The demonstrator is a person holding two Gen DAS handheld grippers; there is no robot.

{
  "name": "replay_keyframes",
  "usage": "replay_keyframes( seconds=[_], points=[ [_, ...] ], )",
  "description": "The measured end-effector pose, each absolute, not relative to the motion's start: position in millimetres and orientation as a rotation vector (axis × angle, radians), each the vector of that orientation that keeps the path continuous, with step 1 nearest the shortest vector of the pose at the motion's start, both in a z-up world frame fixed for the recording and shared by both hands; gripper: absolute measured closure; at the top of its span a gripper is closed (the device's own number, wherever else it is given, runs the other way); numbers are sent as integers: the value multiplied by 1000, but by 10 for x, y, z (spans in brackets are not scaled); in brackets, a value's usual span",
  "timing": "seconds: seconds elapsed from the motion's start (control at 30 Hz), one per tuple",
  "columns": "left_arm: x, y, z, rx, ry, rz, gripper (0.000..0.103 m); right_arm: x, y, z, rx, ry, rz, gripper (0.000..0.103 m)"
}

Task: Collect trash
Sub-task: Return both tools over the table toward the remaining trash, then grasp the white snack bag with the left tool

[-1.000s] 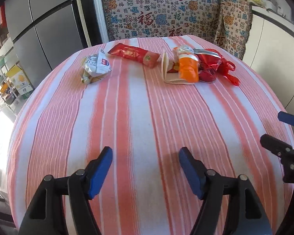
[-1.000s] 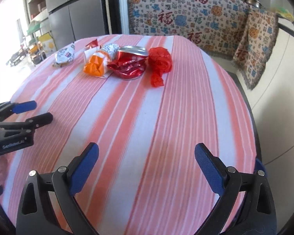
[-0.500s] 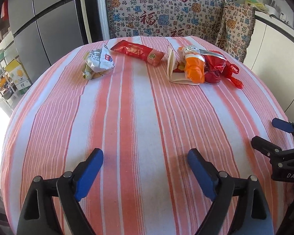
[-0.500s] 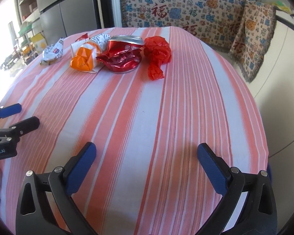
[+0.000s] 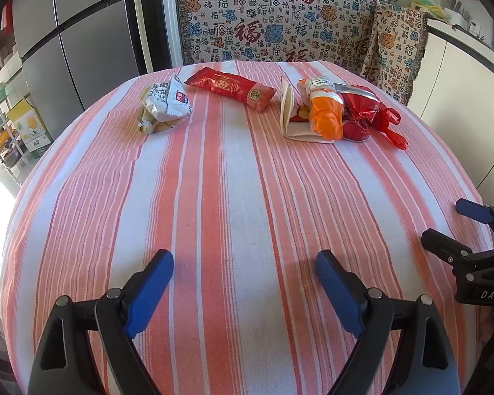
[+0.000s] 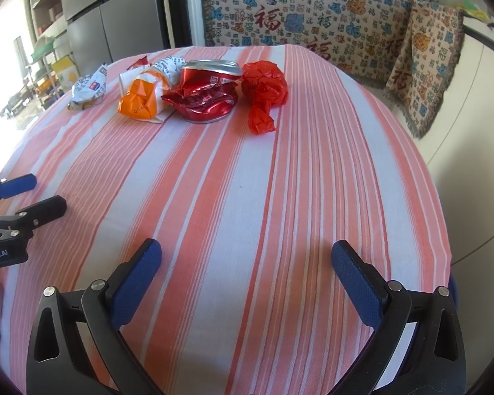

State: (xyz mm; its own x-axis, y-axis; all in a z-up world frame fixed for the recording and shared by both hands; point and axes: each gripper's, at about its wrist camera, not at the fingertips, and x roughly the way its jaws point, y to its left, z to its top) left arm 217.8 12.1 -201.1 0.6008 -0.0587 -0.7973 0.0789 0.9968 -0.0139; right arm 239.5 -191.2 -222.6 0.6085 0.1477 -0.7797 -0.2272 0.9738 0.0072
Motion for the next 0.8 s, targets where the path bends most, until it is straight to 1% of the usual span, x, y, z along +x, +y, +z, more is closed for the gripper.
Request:
replay_keyframes(
  seconds=[0.17,0.27,0.37,0.57,0.63,0.7,0.73,0.77,0.8],
  points=[
    [2388,326,-1883,19,913,-81,13,2395,-1913,-2227,-96,890,217,1],
    [2617,590,-1678,-40,858,-58,13,2395,-1915,-2227,-96,889,217,1],
    [2981,860,-1553,-119,850,-64,13,2395,-1916,-2229,-96,889,217,1],
    [3653,1005,-1684,-123,916,-28,13,2395,-1919,-2231,-96,889,217,1],
    [3779,991,-1791,-130,955,-29,13,2394,-1921,-2231,-97,889,217,1],
    [3827,960,-1883,-123,971,-25,15,2392,-1919,-2232,-96,888,217,1],
    [3824,940,-1903,-113,964,-30,20,2394,-1922,-2232,-97,888,217,1],
    [3804,918,-1917,-99,954,-37,44,2393,-1920,-2232,-96,888,217,1],
    [3789,917,-1912,-83,954,-38,49,2393,-1920,-2233,-96,889,218,1]
  ],
)
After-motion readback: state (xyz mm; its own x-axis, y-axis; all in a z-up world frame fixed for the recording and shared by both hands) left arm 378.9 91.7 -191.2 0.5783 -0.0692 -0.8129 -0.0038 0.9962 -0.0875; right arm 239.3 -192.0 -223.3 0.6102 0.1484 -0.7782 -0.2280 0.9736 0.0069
